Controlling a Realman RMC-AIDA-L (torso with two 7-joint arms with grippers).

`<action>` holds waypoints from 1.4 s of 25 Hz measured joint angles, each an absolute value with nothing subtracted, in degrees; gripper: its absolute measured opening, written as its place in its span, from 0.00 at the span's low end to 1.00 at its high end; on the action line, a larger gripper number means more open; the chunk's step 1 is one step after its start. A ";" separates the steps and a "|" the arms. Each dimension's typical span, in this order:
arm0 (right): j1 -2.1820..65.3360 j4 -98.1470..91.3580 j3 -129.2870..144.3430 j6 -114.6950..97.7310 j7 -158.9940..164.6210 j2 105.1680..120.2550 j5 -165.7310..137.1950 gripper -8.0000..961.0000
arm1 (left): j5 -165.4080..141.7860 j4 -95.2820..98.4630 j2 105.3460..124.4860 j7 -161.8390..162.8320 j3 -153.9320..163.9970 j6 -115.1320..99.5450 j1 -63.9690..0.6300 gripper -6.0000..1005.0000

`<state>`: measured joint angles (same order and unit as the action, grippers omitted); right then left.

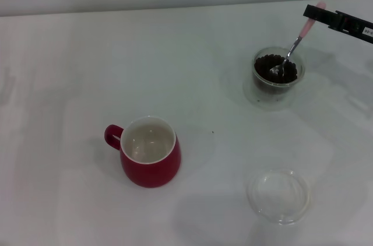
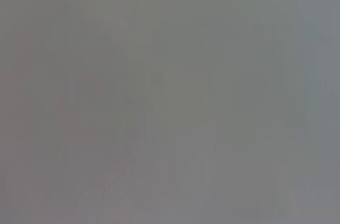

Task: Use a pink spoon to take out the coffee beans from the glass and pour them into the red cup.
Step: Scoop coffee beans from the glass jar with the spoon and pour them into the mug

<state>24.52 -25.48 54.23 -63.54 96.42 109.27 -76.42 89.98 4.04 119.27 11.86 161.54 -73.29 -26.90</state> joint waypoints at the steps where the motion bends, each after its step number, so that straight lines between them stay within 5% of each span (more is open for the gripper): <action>1: 24.55 -25.63 54.23 -63.67 97.09 109.30 -76.51 0.16 | 89.99 4.04 119.27 11.87 161.54 -73.30 -26.89 0.89; 35: 25.90 -25.38 54.62 -60.68 116.56 107.69 -80.04 0.16 | 90.33 4.76 119.37 11.87 161.54 -73.32 -26.54 0.89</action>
<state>25.90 -25.38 54.62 -60.68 116.56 107.69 -80.05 90.33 4.76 119.37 11.87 161.54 -73.32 -26.54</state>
